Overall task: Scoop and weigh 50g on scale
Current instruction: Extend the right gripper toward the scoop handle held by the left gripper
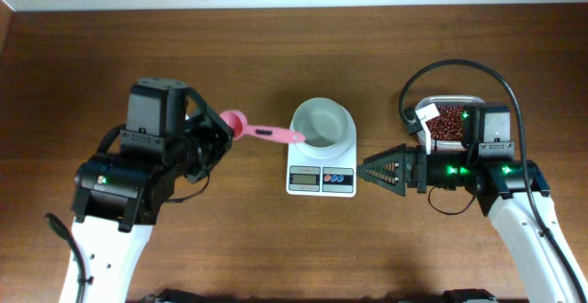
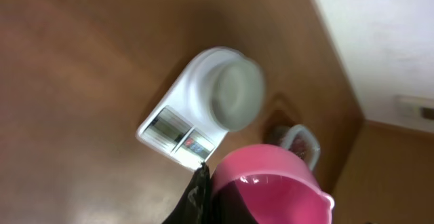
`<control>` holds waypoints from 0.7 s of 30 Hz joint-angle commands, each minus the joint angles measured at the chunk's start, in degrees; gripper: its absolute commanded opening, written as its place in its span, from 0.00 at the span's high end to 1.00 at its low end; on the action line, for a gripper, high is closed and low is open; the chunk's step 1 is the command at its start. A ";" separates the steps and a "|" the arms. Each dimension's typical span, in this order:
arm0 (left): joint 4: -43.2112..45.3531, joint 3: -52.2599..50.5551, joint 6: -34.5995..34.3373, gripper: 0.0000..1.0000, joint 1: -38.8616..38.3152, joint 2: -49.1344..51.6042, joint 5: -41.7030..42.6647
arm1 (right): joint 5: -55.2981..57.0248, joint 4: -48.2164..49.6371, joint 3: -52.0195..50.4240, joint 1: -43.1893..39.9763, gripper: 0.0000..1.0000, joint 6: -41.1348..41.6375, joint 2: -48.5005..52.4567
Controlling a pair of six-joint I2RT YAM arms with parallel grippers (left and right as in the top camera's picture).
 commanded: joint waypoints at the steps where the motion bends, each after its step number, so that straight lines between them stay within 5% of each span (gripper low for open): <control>1: -4.07 0.74 -6.08 1.00 -0.02 2.73 1.05 | -1.62 -0.07 0.70 -0.31 0.01 2.08 0.09; 9: -7.45 0.74 -11.34 1.00 -3.32 10.29 3.85 | -1.38 1.64 0.66 -0.26 0.01 3.43 0.09; 15: -9.49 0.74 -11.30 1.00 -3.37 10.43 3.85 | -0.72 14.05 0.66 -0.26 0.01 15.26 0.09; 21: -10.67 0.74 -11.32 1.00 -3.41 10.43 3.87 | 5.81 14.91 0.66 0.98 0.01 21.94 0.09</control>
